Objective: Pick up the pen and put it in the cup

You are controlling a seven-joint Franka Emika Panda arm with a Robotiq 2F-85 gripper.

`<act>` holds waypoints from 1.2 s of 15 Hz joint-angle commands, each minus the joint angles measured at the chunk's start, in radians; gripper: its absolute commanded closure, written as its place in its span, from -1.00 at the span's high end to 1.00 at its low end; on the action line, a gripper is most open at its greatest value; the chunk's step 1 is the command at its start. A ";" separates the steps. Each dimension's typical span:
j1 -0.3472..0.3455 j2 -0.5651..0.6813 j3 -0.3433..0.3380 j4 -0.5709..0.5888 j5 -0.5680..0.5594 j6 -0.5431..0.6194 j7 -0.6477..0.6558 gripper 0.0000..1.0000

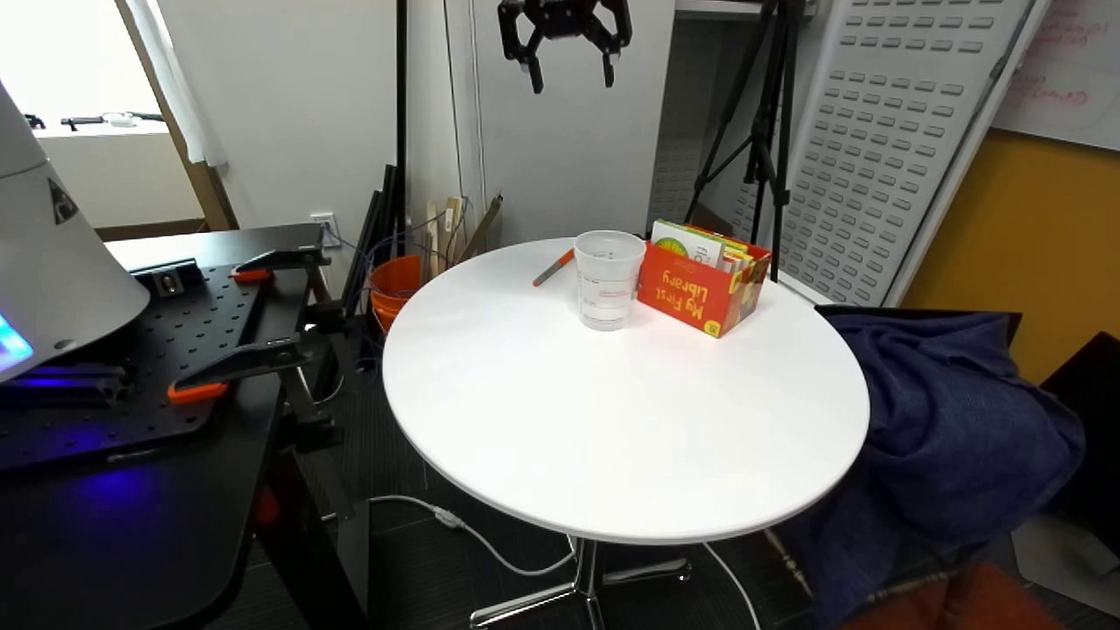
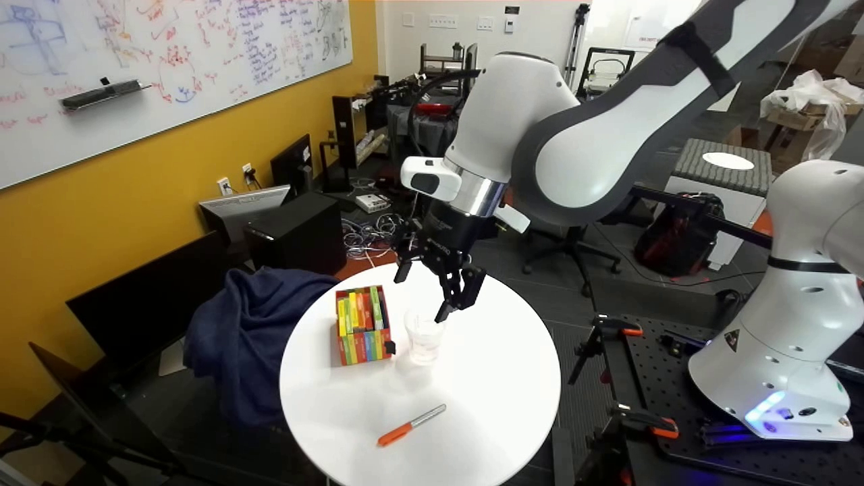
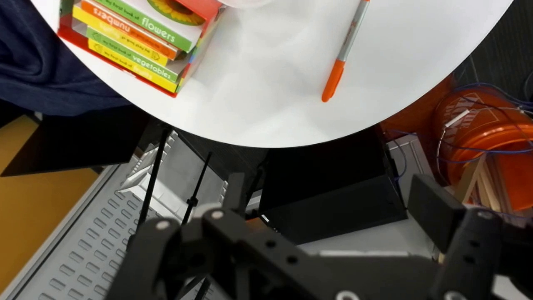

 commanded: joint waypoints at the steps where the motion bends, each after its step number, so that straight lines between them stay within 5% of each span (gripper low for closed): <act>1: -0.068 0.049 0.070 0.039 0.029 0.026 -0.046 1.00; 11: -0.107 0.082 0.085 0.033 -0.129 0.011 0.066 1.00; 18: -0.215 0.185 0.167 0.072 -0.028 0.021 -0.082 1.00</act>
